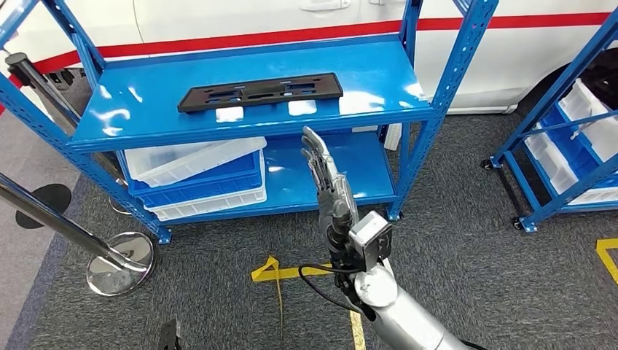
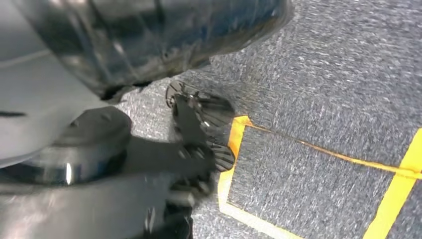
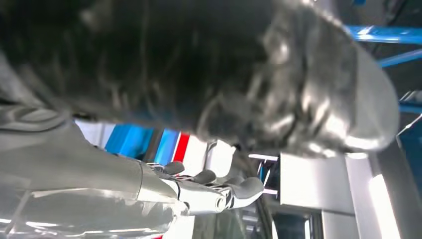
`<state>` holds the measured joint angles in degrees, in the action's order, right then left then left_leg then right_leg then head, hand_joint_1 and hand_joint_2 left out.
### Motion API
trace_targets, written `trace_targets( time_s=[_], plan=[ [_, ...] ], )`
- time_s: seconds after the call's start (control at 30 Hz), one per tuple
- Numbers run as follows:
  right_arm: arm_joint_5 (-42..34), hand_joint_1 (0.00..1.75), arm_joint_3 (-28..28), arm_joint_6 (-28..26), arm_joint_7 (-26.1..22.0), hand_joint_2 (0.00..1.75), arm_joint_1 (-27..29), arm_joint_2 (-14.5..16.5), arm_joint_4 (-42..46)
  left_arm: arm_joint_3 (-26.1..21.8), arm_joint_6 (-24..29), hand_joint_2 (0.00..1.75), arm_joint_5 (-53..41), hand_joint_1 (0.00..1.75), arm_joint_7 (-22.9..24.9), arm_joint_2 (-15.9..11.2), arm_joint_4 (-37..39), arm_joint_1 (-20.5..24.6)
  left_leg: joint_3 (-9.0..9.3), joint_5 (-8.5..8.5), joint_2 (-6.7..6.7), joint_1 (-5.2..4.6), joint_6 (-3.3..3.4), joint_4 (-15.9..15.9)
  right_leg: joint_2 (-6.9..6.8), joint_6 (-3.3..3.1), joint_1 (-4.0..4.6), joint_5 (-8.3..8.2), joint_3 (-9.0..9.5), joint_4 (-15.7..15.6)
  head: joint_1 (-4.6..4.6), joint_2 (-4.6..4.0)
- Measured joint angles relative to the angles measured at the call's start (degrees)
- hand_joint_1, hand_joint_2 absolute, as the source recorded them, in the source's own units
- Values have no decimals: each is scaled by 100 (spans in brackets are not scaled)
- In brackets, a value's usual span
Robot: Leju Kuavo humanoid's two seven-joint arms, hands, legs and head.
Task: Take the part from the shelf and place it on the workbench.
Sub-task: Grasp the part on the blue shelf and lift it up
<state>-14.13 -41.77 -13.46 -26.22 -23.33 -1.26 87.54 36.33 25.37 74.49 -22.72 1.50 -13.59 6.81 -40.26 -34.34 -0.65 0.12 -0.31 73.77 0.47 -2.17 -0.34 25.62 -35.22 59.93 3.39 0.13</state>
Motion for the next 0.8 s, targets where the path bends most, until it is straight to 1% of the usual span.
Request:
trace_targets(
  time_s=[0.03,0.07,0.13,0.17,0.2,0.23,0.27,0.33,0.37,0.4,0.43,0.5,0.53,0.57,0.6,0.63,0.67,0.7,0.73,0.8],
  plan=[
    [-36,0,0,42,-28,0,-26,28,-60,-38,-9,0,28,0,-13,1,2,-40,-103,80,0,-4,17,13,8,-5,17,45,59,0,-1,0],
    [-66,0,0,77,-55,0,-48,52,-110,-69,-16,0,45,0,-20,1,3,-70,-112,253,1,-12,47,-154,14,-7,34,90,123,-1,-1,0],
    [-111,0,-1,150,-111,0,-103,101,-191,-131,-24,0,74,0,-25,-1,10,-104,75,784,7,-59,154,-849,16,-5,54,183,256,-11,-8,0],
    [-127,0,-2,197,-136,0,-144,128,-229,-165,-26,0,84,0,-26,-2,19,-110,161,964,17,-91,210,-1151,12,3,53,214,299,-26,-17,0],
    [-145,0,-5,258,-157,0,-185,155,-268,-196,-27,0,82,0,-29,-1,27,-113,250,1068,25,-131,261,-1402,13,22,41,229,318,-53,-17,0],
    [-165,0,-9,332,-178,0,-223,184,-309,-219,-25,0,68,0,-28,1,34,-119,292,1089,32,-165,300,-1532,14,47,27,223,328,-85,-8,0],
    [-183,0,-15,412,-205,0,-263,217,-349,-235,-21,0,41,0,-25,7,38,-127,323,1079,37,-185,321,-1619,15,77,20,205,340,-116,6,0],
    [-203,0,-37,557,-260,0,-356,284,-442,-244,4,0,-17,0,-14,30,44,-160,443,1094,38,-172,347,-1756,17,127,24,204,383,-141,31,0],
    [-197,0,-49,598,-285,0,-418,311,-494,-246,21,0,-47,0,-8,45,48,-172,516,1088,39,-148,356,-1805,14,148,31,235,352,-48,24,0],
    [-183,0,-63,620,-301,0,-483,332,-550,-249,43,0,-82,0,8,58,52,-173,587,1078,38,-123,371,-1839,12,170,32,305,240,173,17,0],
    [-157,0,-74,624,-313,44,-537,344,-610,-252,66,0,-128,0,33,72,54,-170,643,1057,37,-112,383,-1857,7,190,24,402,48,507,11,0],
    [-62,0,-93,586,-316,131,-643,365,-760,-256,128,0,-256,0,108,96,58,-165,721,985,30,-105,405,-1849,6,242,-4,620,-427,1214,2,0],
    [18,0,-97,531,-296,175,-708,375,-856,-256,160,0,-311,0,146,119,58,-169,763,941,26,-102,401,-1838,3,268,-21,651,-597,1385,2,0],
    [114,0,-98,457,-259,175,-805,391,-969,-256,192,0,-348,0,176,147,59,-175,810,891,22,-95,391,-1821,1,294,-36,579,-677,1366,1,0],
    [214,0,-99,377,-210,175,-929,410,-1100,-256,220,0,-363,0,198,181,59,-178,861,835,19,-86,375,-1797,-2,309,-48,385,-657,1149,2,0],
    [300,0,-99,307,-158,175,-1064,430,-1231,-256,240,0,-359,0,210,210,59,-179,911,773,17,-76,354,-1768,-6,313,-58,98,-560,787,0,0],
    [360,0,-100,260,-121,175,-1192,448,-1354,-256,254,0,-345,0,213,237,60,-178,953,712,15,-71,327,-1730,-9,307,-57,-124,-452,426,-1,0],
    [404,0,-102,228,-94,175,-1293,463,-1464,-256,261,0,-316,0,211,258,60,-173,969,659,12,-68,297,-1697,-13,283,-46,-240,-367,143,-4,0],
    [447,0,-104,203,-71,175,-1367,478,-1556,-256,257,0,-268,0,211,272,61,-169,967,616,10,-67,263,-1673,-15,249,-35,-306,-313,-18,-4,0],
    [587,0,-112,114,-6,175,-1493,514,-1749,-271,227,0,-65,0,213,292,63,-169,963,570,7,-71,199,-1647,-11,170,-14,-263,-280,-81,-4,0]
  ],
)
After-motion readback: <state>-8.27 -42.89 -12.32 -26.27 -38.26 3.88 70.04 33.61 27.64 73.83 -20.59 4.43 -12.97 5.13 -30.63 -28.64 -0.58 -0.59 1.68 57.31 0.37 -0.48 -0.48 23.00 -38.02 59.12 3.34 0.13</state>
